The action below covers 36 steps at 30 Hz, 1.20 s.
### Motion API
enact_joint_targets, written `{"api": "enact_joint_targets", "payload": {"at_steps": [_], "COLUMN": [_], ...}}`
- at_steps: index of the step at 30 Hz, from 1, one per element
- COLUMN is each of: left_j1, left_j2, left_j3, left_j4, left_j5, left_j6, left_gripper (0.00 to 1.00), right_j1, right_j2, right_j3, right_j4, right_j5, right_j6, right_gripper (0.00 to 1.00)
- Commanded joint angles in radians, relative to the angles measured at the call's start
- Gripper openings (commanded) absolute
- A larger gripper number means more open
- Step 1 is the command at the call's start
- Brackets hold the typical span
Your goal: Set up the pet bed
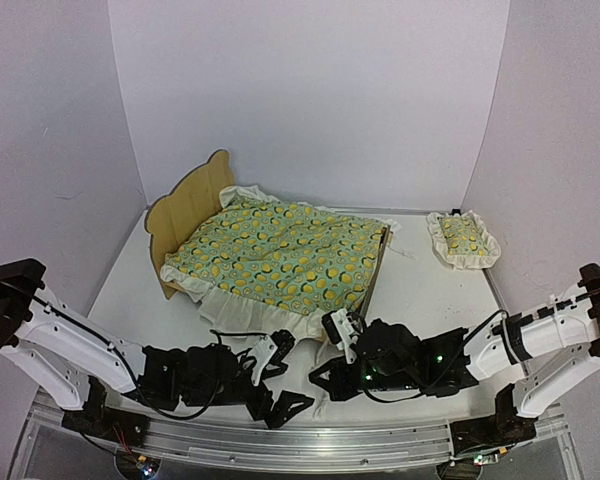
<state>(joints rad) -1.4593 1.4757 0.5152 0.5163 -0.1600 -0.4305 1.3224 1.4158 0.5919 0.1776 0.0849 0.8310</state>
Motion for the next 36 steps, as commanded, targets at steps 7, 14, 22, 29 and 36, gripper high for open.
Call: {"api": "enact_joint_targets", "payload": {"at_steps": [7, 14, 22, 29, 36], "left_j1": [0.005, 0.015, 0.034, 0.035, 0.045], "left_j2": [0.082, 0.13, 0.207, 0.223, 0.19], "left_j3": [0.133, 0.159, 0.21, 0.21, 0.163], "left_j4": [0.031, 0.033, 0.044, 0.057, 0.067], "left_j5": [-0.174, -0.07, -0.154, -0.252, -0.321], "left_j6": [0.522, 0.701, 0.754, 0.749, 0.61], "left_gripper": [0.84, 0.88, 0.48, 0.0, 0.0], "right_j1": [-0.004, -0.004, -0.005, -0.005, -0.006], "right_j2": [-0.005, -0.021, -0.025, -0.043, -0.136], "right_j3": [0.054, 0.051, 0.046, 0.054, -0.001], "right_j4": [0.057, 0.057, 0.057, 0.038, -0.226], "right_j5": [-0.054, -0.054, -0.061, -0.062, 0.075], "right_j6": [-0.001, -0.004, 0.006, 0.007, 0.031], "right_gripper": [0.0, 0.0, 0.0, 0.0, 0.3]}}
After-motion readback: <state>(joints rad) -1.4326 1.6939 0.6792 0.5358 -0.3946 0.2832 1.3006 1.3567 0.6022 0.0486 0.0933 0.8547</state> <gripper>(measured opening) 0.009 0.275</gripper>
